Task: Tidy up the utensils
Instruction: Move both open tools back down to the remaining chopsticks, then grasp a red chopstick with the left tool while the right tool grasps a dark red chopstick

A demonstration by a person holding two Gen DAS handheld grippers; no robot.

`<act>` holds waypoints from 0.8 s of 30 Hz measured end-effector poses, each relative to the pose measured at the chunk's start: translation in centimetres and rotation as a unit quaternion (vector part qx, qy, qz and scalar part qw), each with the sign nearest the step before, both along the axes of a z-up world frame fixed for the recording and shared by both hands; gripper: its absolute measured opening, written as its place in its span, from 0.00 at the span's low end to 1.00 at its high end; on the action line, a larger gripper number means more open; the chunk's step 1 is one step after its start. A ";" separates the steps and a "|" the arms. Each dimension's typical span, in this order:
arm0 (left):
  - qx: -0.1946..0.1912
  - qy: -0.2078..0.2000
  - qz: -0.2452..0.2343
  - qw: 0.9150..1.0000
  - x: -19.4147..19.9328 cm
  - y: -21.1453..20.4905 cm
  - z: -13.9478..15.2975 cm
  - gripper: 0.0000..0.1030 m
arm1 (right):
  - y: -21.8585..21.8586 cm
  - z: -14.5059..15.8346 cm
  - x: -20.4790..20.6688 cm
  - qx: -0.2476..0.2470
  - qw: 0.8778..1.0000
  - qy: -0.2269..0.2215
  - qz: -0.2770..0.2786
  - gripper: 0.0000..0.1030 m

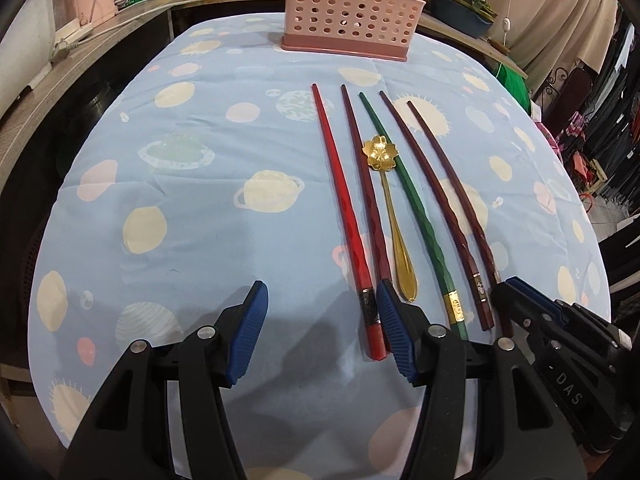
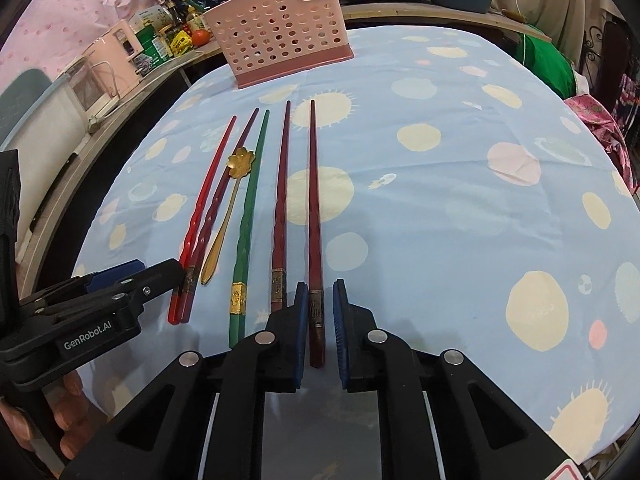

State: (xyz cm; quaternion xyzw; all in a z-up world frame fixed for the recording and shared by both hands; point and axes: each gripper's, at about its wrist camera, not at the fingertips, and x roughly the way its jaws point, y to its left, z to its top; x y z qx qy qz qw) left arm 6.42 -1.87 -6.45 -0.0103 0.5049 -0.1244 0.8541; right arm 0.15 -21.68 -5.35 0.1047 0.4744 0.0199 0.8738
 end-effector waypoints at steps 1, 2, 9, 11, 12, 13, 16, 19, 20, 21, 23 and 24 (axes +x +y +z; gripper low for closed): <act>0.004 -0.002 -0.001 1.000 -0.1 -0.1 0.0 0.52 | 0.0 0.0 0.0 -0.001 1.000 0.000 0.000 0.11; 0.008 -0.005 -0.002 1.000 -0.1 -0.2 0.0 0.52 | 0.1 0.0 0.0 -0.003 1.000 -0.001 0.001 0.11; 0.025 -0.015 -0.006 1.000 -0.2 -0.6 -0.1 0.52 | 0.4 0.0 0.2 -0.013 1.000 -0.003 0.007 0.11; 0.032 -0.020 -0.010 0.999 -0.3 -0.7 -0.1 0.44 | 0.6 0.0 0.2 -0.018 1.000 -0.005 0.010 0.11; 0.035 -0.023 -0.013 0.999 -0.3 -0.8 -0.1 0.41 | 0.7 0.0 0.2 -0.023 1.000 -0.007 0.012 0.11; 0.036 -0.024 -0.014 0.999 -0.4 -0.8 -0.1 0.36 | 0.8 0.0 0.2 -0.028 0.999 -0.008 0.014 0.11; 0.035 -0.025 -0.014 0.999 -0.3 -0.6 -0.1 0.24 | 1.1 0.0 0.2 -0.041 0.999 -0.013 0.019 0.11; 0.033 -0.025 -0.012 0.999 -0.3 -0.3 -0.1 0.08 | 1.2 -0.1 0.1 -0.049 0.998 -0.017 0.022 0.10; 0.031 -0.023 -0.012 0.999 -0.3 -0.3 -0.1 0.07 | 1.3 -0.1 0.1 -0.052 0.998 -0.018 0.022 0.09; 0.028 -0.022 -0.013 0.999 -0.2 -0.2 -0.1 0.07 | 1.2 -0.1 0.1 -0.054 0.998 -0.018 0.021 0.07; 0.023 -0.018 -0.015 0.999 -0.1 -0.1 -0.1 0.07 | 1.1 -0.1 0.1 -0.048 0.999 -0.017 0.020 0.07; 0.020 -0.016 -0.016 1.000 -0.1 0.0 0.0 0.07 | 1.0 0.0 0.1 -0.046 0.999 -0.015 0.020 0.07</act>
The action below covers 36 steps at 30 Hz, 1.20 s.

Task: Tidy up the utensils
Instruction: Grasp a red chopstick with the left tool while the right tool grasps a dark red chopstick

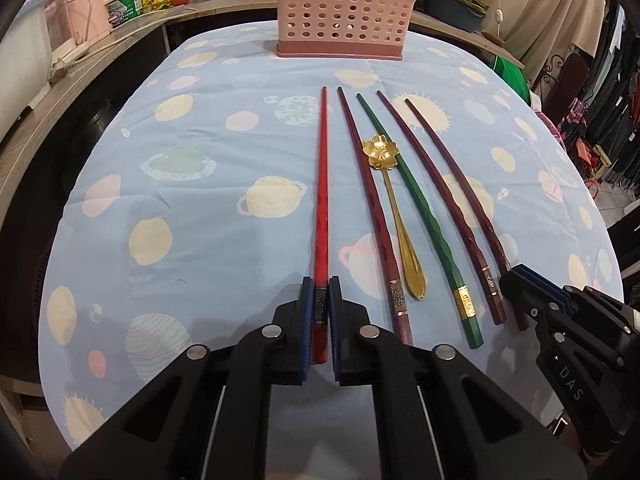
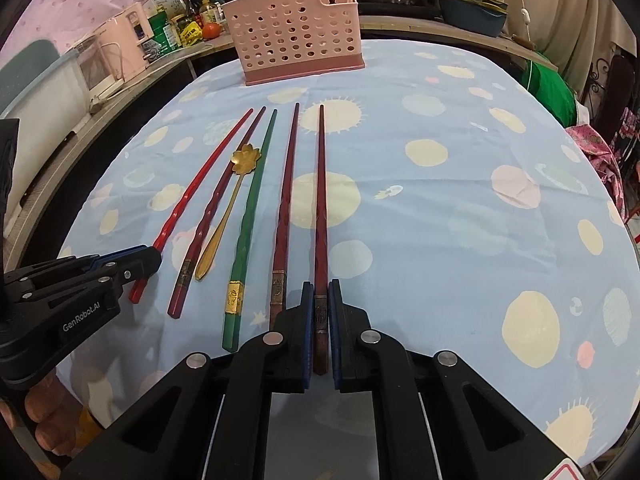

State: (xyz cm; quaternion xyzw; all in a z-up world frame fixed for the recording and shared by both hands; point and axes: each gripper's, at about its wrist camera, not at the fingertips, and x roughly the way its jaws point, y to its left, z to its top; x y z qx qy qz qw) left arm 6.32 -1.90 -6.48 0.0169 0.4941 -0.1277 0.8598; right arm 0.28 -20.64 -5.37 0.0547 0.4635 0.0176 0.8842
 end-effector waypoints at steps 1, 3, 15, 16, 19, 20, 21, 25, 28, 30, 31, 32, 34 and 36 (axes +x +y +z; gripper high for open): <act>-0.004 0.003 0.001 1.000 0.0 0.1 0.1 0.07 | -0.1 0.1 -0.1 0.001 1.000 0.001 -0.001 0.07; -0.011 0.006 0.004 1.000 0.0 0.4 0.3 0.07 | -0.3 0.4 -0.2 0.005 1.000 -0.001 -0.002 0.07; -0.049 -0.015 0.023 0.998 0.2 2.3 4.2 0.07 | -1.6 5.1 -0.3 0.034 0.998 -0.043 -0.014 0.07; -0.053 -0.019 0.025 0.998 0.3 2.4 4.7 0.07 | -1.8 5.6 -0.2 0.037 0.998 -0.048 -0.016 0.07; -0.066 -0.031 0.031 0.997 0.7 2.9 6.3 0.07 | -2.5 7.3 0.1 0.047 0.997 -0.063 -0.022 0.07; -0.070 -0.038 0.034 0.996 0.8 3.1 6.9 0.07 | -2.8 7.9 0.3 0.050 0.996 -0.068 -0.024 0.07; -0.073 -0.045 0.036 0.996 1.0 3.3 7.6 0.07 | -3.0 8.4 0.5 0.052 0.996 -0.073 -0.026 0.07; -0.084 -0.068 0.042 0.993 2.0 3.7 9.8 0.07 | -3.9 10.8 1.3 0.054 0.993 -0.102 -0.033 0.07; -0.086 -0.086 0.047 0.991 3.0 3.9 11.4 0.07 | -4.4 12.4 2.2 0.059 0.990 -0.121 -0.036 0.07; -0.091 -0.094 0.050 0.990 3.8 4.1 12.4 0.07 | -4.8 13.4 2.9 0.063 0.989 -0.131 -0.038 0.07; -0.096 -0.098 0.052 0.989 4.3 4.2 12.9 0.07 | -4.9 13.9 3.3 0.068 0.987 -0.137 -0.038 0.07; -0.099 -0.102 0.055 0.988 4.7 4.3 13.4 0.07 | -5.1 14.4 3.7 0.072 0.986 -0.143 -0.038 0.07; -0.105 -0.110 0.059 0.987 5.8 4.4 14.5 0.07 | -5.4 15.5 4.6 0.077 0.984 -0.157 -0.039 0.07; -0.112 -0.118 0.059 0.985 6.8 4.4 15.6 0.07 | -5.7 16.6 5.6 0.082 0.981 -0.170 -0.041 0.07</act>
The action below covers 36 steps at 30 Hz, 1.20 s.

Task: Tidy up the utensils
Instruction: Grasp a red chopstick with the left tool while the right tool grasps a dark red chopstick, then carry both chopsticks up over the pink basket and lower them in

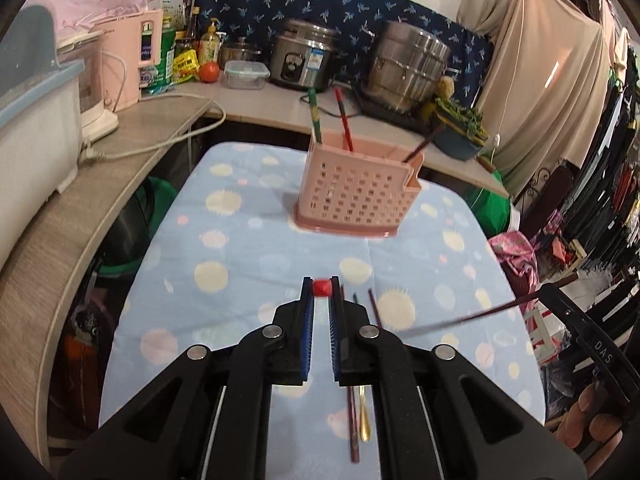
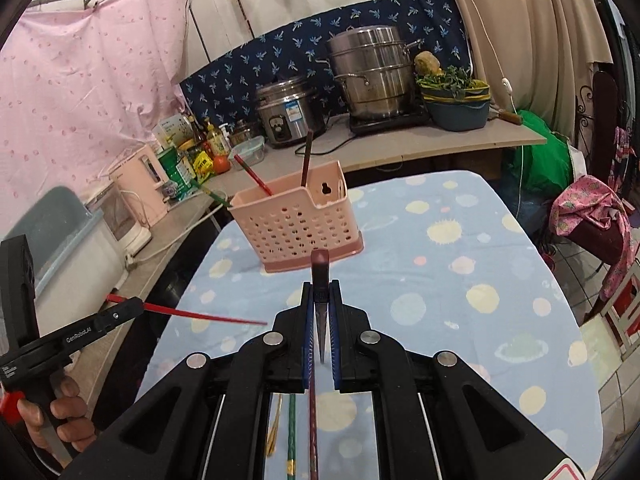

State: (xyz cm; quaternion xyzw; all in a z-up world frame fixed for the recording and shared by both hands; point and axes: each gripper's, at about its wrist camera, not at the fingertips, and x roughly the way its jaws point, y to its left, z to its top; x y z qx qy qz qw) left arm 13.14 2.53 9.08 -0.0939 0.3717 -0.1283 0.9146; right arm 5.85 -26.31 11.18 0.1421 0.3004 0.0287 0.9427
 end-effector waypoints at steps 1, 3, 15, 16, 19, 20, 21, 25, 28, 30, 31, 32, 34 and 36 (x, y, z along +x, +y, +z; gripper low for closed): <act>-0.001 -0.007 0.002 1.000 0.7 -0.1 0.8 0.07 | -0.2 0.6 0.6 0.002 1.000 -0.008 -0.001 0.07; -0.002 -0.023 0.001 1.000 1.7 -0.3 2.1 0.07 | -0.5 1.6 1.9 0.006 1.000 -0.019 -0.003 0.07; -0.018 -0.121 0.010 0.992 7.4 -1.6 10.8 0.07 | -1.8 7.9 8.3 0.054 0.993 -0.103 -0.014 0.07; -0.020 -0.131 0.013 0.991 8.0 -1.7 11.7 0.07 | -1.8 8.4 9.0 0.060 0.992 -0.111 -0.015 0.07; -0.025 -0.163 0.022 0.986 9.5 -1.8 13.8 0.07 | -1.8 9.8 11.0 0.071 0.989 -0.131 -0.018 0.07; -0.025 -0.173 0.026 0.984 9.8 -1.8 14.3 0.07 | -1.8 10.1 11.7 0.073 0.988 -0.137 -0.019 0.07; -0.023 -0.184 0.030 0.982 10.4 -1.9 14.8 0.07 | -1.8 10.5 12.4 0.075 0.987 -0.142 -0.020 0.07; -0.021 -0.200 0.039 0.979 12.4 -2.3 15.4 0.07 | -1.3 11.1 14.7 0.067 0.985 -0.157 -0.028 0.07; -0.022 -0.195 0.043 0.980 14.1 -2.4 15.0 0.07 | -0.9 10.7 16.7 0.061 0.985 -0.156 -0.033 0.07; -0.020 -0.189 0.045 0.981 15.1 -2.4 14.4 0.07 | -0.8 10.1 17.8 0.053 0.986 -0.151 -0.037 0.07; -0.017 -0.185 0.046 0.981 15.5 -2.5 14.0 0.07 | -0.7 9.7 18.4 0.048 0.987 -0.146 -0.039 0.07; -0.014 -0.181 0.047 0.982 15.9 -2.5 13.5 0.07 | -0.6 9.3 19.0 0.044 0.988 -0.140 -0.039 0.07; -0.011 -0.169 0.045 0.985 16.7 -2.7 12.5 0.07 | -0.5 8.3 19.8 0.042 0.990 -0.126 -0.037 0.07; -0.010 -0.159 0.044 0.986 17.3 -2.7 11.5 0.07 | -0.4 7.1 20.4 0.043 0.992 -0.114 -0.034 0.07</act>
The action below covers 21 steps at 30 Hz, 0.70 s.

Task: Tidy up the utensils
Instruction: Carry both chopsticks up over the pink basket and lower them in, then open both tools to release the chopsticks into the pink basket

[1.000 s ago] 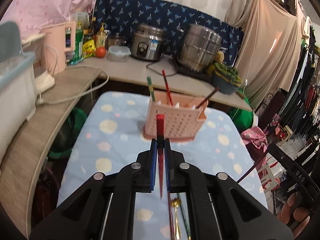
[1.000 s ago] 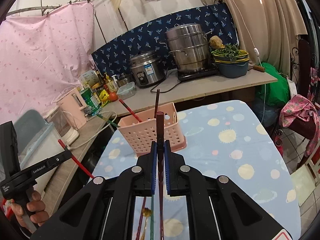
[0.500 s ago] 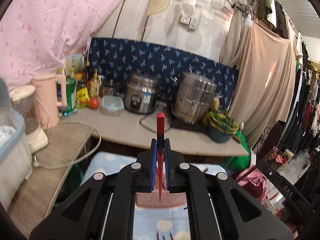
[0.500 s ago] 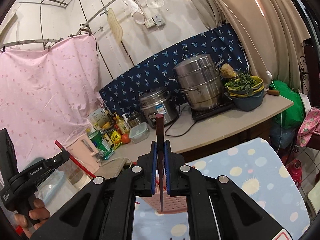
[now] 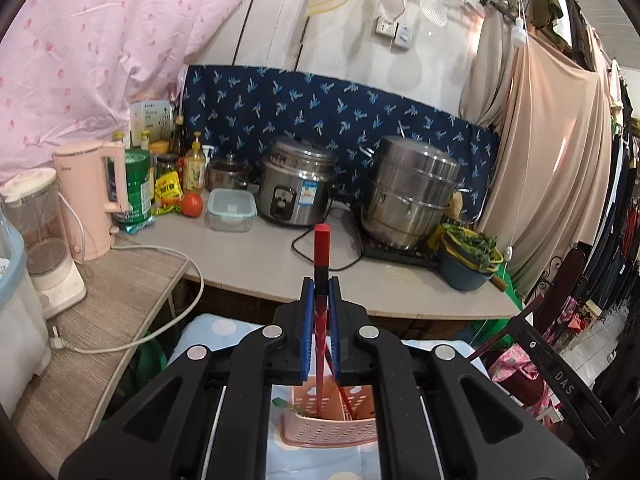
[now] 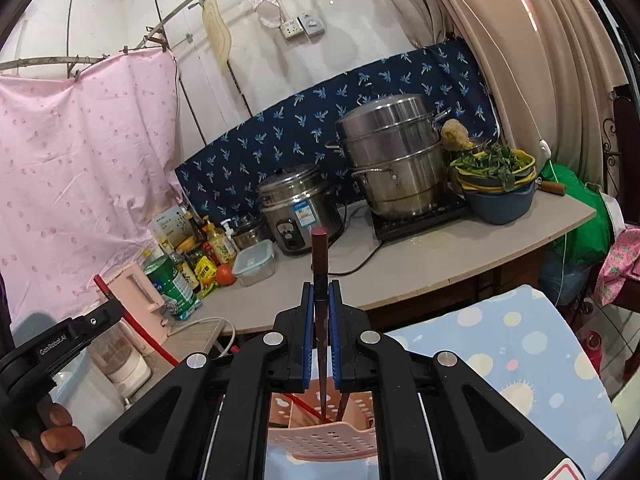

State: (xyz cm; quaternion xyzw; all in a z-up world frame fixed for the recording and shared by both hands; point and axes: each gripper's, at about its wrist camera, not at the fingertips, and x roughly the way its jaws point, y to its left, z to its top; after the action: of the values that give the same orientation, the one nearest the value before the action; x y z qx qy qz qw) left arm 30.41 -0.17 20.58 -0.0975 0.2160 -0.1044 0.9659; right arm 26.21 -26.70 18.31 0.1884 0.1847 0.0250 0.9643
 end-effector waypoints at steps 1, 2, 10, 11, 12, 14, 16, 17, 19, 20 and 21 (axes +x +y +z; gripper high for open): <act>0.000 0.005 0.000 1.000 0.2 -0.1 -0.5 0.07 | 0.1 -0.5 0.2 0.001 1.000 0.006 0.002 0.07; 0.001 0.010 0.000 1.000 0.4 -0.1 -0.9 0.07 | 0.1 -1.0 0.4 0.000 1.000 0.012 0.004 0.07; -0.002 0.041 0.002 0.999 1.5 0.0 -3.4 0.07 | 0.7 -3.0 1.3 -0.006 0.999 0.040 0.012 0.09; -0.004 0.040 0.004 0.999 1.5 0.1 -3.5 0.07 | 0.6 -3.1 1.2 -0.004 0.999 0.040 0.011 0.10; -0.004 0.040 0.005 0.999 1.4 0.1 -3.5 0.08 | 0.5 -3.1 1.1 -0.003 0.999 0.038 0.009 0.12; -0.006 0.044 0.003 0.999 1.4 0.1 -3.6 0.16 | 0.5 -3.0 1.0 -0.005 0.999 0.038 0.009 0.13; -0.005 0.044 0.008 0.999 1.2 0.3 -3.6 0.27 | 0.3 -2.9 0.6 -0.002 0.999 0.037 0.009 0.13; -0.006 0.042 0.009 0.999 1.0 0.4 -3.6 0.31 | 0.2 -2.8 0.4 0.000 0.999 0.037 0.009 0.13; -0.006 0.041 0.012 0.999 0.7 0.5 -3.6 0.33 | 0.1 -2.6 -0.2 0.003 0.999 0.035 0.010 0.13; -0.006 0.040 0.012 0.999 0.5 0.5 -3.5 0.33 | 0.1 -2.5 -0.5 0.002 0.999 0.033 0.010 0.13; -0.005 0.041 0.011 0.999 0.2 0.5 -3.5 0.33 | 0.2 -2.3 -0.9 -0.001 0.999 0.031 0.011 0.13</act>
State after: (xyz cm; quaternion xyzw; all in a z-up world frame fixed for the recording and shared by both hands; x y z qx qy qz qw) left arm 30.62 0.38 17.11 -0.1092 0.2533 -0.0907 0.9569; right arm 25.34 -26.53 15.97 0.1860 0.2166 0.0298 0.9579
